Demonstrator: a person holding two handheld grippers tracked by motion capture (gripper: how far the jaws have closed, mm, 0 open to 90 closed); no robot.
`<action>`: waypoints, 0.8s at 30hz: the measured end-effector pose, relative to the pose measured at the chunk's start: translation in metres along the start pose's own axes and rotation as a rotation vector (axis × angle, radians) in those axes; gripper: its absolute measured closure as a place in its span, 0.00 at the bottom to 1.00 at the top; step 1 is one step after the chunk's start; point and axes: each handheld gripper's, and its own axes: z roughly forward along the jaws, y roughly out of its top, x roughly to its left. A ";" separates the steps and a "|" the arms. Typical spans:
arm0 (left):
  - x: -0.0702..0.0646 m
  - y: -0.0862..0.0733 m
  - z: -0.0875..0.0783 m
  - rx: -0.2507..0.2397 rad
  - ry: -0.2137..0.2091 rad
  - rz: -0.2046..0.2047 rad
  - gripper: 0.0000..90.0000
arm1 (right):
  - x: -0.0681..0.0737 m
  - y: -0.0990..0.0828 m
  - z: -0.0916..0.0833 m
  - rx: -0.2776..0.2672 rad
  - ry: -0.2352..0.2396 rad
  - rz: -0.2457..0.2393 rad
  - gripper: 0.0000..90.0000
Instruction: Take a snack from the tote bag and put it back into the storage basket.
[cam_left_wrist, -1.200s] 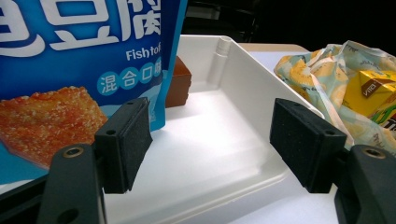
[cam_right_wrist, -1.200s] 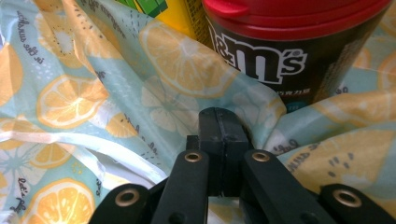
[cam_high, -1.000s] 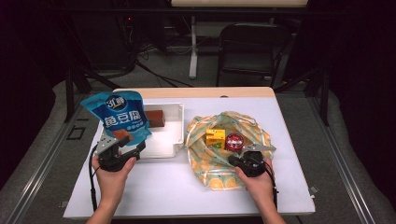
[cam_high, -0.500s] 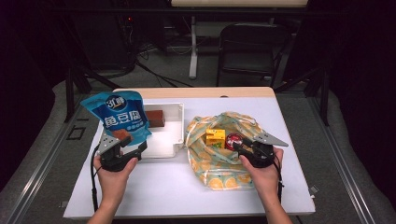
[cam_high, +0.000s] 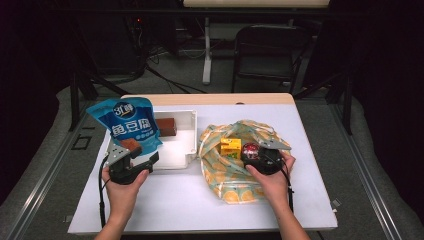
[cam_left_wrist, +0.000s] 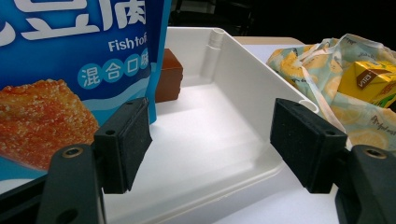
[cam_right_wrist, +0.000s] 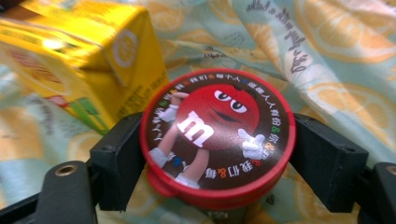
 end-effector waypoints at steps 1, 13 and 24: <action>-0.001 0.000 0.000 -0.002 -0.001 -0.001 0.33 | 0.000 -0.001 0.002 0.008 0.002 -0.001 0.24; -0.005 -0.001 0.003 0.006 -0.012 0.009 0.33 | -0.008 -0.006 0.014 0.018 0.020 0.025 0.24; -0.005 -0.001 0.003 0.009 -0.019 0.011 0.33 | -0.004 -0.002 0.006 0.013 0.019 -0.046 0.28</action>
